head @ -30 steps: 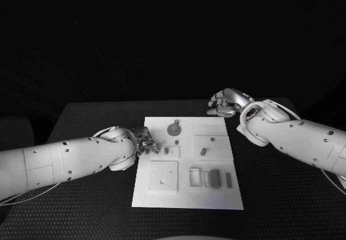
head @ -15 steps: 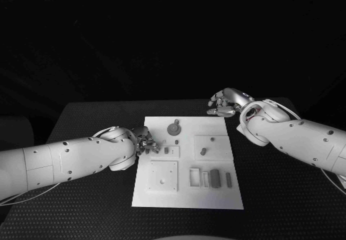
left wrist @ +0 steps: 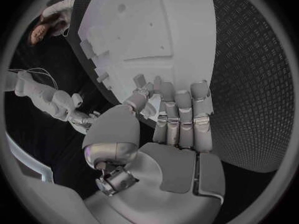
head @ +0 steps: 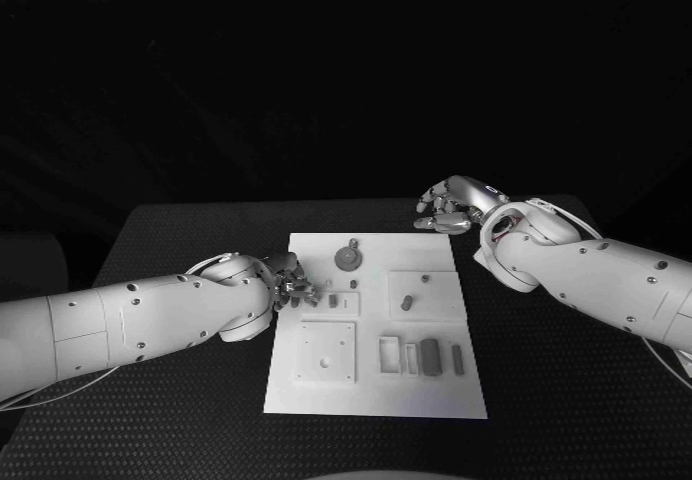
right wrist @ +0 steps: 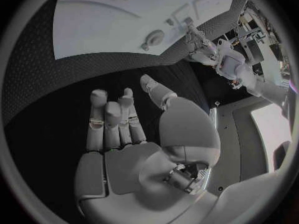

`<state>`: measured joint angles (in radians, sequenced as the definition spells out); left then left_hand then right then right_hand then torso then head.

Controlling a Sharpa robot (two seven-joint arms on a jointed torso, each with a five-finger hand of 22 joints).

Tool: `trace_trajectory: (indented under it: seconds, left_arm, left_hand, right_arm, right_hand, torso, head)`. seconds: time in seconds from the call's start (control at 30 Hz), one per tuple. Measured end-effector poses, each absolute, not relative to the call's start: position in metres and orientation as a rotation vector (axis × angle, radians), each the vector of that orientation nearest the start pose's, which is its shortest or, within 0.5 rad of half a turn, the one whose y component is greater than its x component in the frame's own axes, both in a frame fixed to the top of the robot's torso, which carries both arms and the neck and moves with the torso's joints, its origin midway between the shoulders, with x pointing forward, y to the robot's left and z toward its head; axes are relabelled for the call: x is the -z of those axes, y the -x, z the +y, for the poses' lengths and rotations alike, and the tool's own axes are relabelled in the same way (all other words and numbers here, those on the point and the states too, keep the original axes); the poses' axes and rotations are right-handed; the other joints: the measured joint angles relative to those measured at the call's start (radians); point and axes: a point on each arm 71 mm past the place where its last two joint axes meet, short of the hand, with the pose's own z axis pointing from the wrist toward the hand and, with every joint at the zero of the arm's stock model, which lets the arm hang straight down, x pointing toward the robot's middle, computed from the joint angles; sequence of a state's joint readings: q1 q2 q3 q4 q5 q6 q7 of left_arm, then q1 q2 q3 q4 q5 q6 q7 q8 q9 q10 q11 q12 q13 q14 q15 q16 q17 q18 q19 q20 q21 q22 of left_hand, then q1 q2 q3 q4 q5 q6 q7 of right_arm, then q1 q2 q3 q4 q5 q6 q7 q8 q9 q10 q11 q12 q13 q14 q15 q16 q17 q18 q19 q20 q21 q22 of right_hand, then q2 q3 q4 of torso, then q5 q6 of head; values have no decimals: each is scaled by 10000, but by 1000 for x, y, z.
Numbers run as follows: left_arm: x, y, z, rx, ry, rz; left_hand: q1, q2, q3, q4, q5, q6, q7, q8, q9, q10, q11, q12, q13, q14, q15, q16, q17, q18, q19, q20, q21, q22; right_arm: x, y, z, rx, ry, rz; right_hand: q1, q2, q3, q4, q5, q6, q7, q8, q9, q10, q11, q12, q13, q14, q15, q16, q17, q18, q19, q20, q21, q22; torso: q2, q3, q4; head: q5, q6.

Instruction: Assemble the parts on the task board

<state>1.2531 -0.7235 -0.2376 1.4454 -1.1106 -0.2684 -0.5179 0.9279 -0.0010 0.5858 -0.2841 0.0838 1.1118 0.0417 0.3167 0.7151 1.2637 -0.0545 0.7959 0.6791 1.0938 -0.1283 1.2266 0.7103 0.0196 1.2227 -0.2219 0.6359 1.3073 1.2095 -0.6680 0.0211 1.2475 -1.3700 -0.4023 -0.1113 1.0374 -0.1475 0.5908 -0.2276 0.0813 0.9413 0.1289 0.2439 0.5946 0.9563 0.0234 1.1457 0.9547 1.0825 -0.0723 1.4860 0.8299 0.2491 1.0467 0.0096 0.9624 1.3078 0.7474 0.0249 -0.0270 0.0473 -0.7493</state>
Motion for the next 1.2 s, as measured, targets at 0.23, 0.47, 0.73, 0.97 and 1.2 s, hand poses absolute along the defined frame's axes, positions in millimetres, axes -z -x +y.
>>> trace_trajectory:
  seconds: [0.23,0.47,0.73,0.97,1.2]
  left_arm:
    - [254,-482,195,3365,2696,20753]
    - [255,-482,195,3320,2616,20768]
    - [256,-482,196,3282,2583,20837]
    - [256,-482,196,3275,2578,20867]
    - [257,-482,197,3252,2596,20873]
  left_hand:
    - [73,-73,-11,11,-40,25,26,0,0,12,-12,0,0,5,-1,0,-20,0,18,-15,0,8]
    - [-180,-393,-123,408,-37,27,24,189,5,74,-74,0,32,41,-114,0,-47,-1,72,-72,0,7]
    - [-559,-772,-208,756,-74,25,23,171,48,99,-99,-38,53,73,-159,1,-67,0,67,-145,1,5]
    - [-690,-903,-212,923,-74,24,21,171,24,99,-99,-38,74,73,-159,0,-68,2,67,-145,1,5]
    - [-714,-926,-184,951,-75,21,18,170,16,99,-99,-38,79,74,-159,0,-68,4,66,-144,0,4]
  right_arm:
    - [171,-545,-198,-5941,-439,15536]
    - [171,-545,-198,-5942,-437,15541]
    - [171,-545,-198,-5944,-434,15545]
    - [171,-545,-198,-5944,-432,15548]
    - [171,-545,-198,-5942,-433,15549]
  right_hand:
    - [0,0,0,0,0,0,0,0,0,0,0,0,0,2,1,0,0,0,0,0,0,0]
    - [0,0,-29,29,0,0,0,0,0,0,0,0,1,2,2,0,1,-1,0,0,0,0]
    - [0,0,-29,29,0,0,0,0,0,0,0,0,-8,5,5,0,1,0,0,0,0,0]
    - [0,0,-29,29,0,0,0,0,0,0,0,0,-8,-22,-21,0,1,0,0,0,0,0]
    - [-34,34,-29,29,0,0,0,0,0,0,0,0,-8,-21,-21,0,2,-1,0,0,0,0]
  torso:
    - [1,6,-5]
    - [1,7,-6]
    - [1,7,-4]
    - [1,7,-5]
    - [2,7,-6]
  head:
    - [6,-17]
    - [6,-24]
    - [6,-40]
    - [1,-48]
    - [1,-54]
